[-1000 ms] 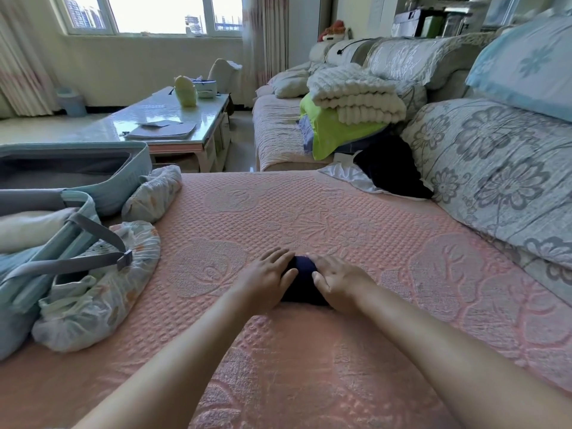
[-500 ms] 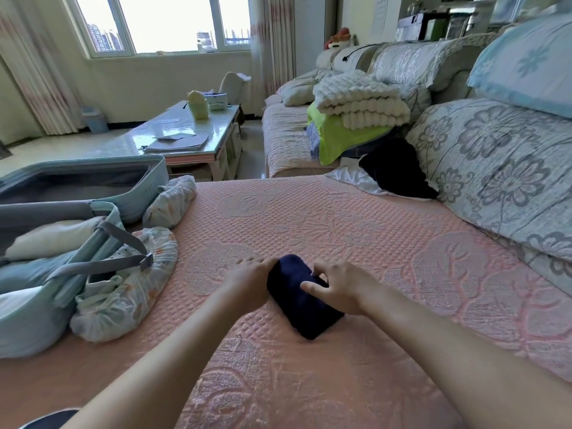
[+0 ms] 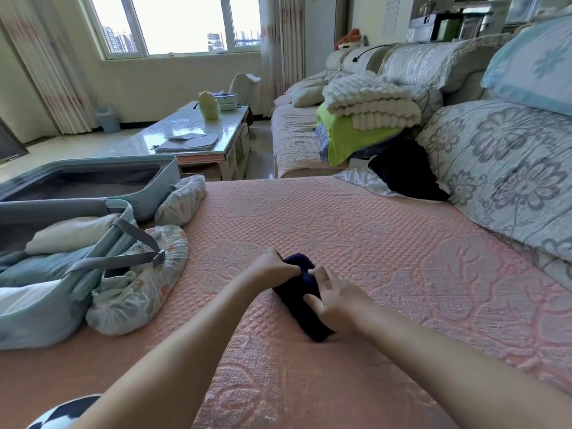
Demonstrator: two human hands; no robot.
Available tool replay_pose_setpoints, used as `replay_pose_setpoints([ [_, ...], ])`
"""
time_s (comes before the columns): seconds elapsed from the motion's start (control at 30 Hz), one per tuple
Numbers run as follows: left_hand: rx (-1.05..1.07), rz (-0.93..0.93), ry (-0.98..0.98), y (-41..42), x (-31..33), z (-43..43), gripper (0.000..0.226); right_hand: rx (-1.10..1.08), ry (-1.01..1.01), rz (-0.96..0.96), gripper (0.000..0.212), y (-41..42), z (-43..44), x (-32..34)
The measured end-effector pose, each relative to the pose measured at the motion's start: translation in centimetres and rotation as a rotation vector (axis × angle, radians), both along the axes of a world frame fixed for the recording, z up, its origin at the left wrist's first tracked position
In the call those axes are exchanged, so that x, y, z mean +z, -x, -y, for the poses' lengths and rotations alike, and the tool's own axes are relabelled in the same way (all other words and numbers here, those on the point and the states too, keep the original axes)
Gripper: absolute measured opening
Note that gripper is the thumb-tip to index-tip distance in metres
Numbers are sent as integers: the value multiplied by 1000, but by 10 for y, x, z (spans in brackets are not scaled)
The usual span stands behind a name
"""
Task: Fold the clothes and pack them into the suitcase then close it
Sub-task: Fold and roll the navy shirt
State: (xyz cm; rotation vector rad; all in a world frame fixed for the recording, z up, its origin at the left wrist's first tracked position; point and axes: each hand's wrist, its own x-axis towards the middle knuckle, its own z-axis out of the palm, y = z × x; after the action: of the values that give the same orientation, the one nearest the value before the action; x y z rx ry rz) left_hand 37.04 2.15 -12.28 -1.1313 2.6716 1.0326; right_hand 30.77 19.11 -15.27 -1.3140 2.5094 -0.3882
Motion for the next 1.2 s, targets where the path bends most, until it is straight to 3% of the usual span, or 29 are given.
replay_pose_setpoints([
  [0.13,-38,-47,-145,-6,9,7,28,18,121,182,60,-2,-6,10],
  [0.23,-98,-154,-243,-18,21,4,15,-41,204,358,106,5,-7,19],
  [0.3,-159,-266,-280,-30,32,-2,18,-89,209,445,124,10,-5,25],
  [0.33,-190,-322,-273,-37,38,-5,26,-76,216,458,123,11,-3,29],
  [0.4,-239,-408,-219,-53,47,-5,37,8,223,392,94,10,3,38],
  [0.47,-314,-452,-74,-68,51,1,45,95,189,169,60,1,10,49],
  [0.53,-378,-517,75,-81,49,8,57,133,271,-156,42,-9,17,53],
  [0.63,-436,-536,387,-96,38,1,74,198,427,-527,25,-11,25,42],
  [0.7,-476,-471,579,-103,22,-8,81,251,385,-653,31,-12,27,34],
  [0.83,-477,-352,496,-115,-19,-4,98,406,149,-609,63,-33,26,24],
  [0.9,-485,-298,489,-119,-24,-3,90,393,95,-516,76,-40,24,22],
  [1.07,-559,-271,560,-117,-19,0,55,407,-2,-451,73,-39,26,22],
  [1.2,-541,-318,484,-121,-18,9,47,444,-41,-419,59,-36,33,28],
])
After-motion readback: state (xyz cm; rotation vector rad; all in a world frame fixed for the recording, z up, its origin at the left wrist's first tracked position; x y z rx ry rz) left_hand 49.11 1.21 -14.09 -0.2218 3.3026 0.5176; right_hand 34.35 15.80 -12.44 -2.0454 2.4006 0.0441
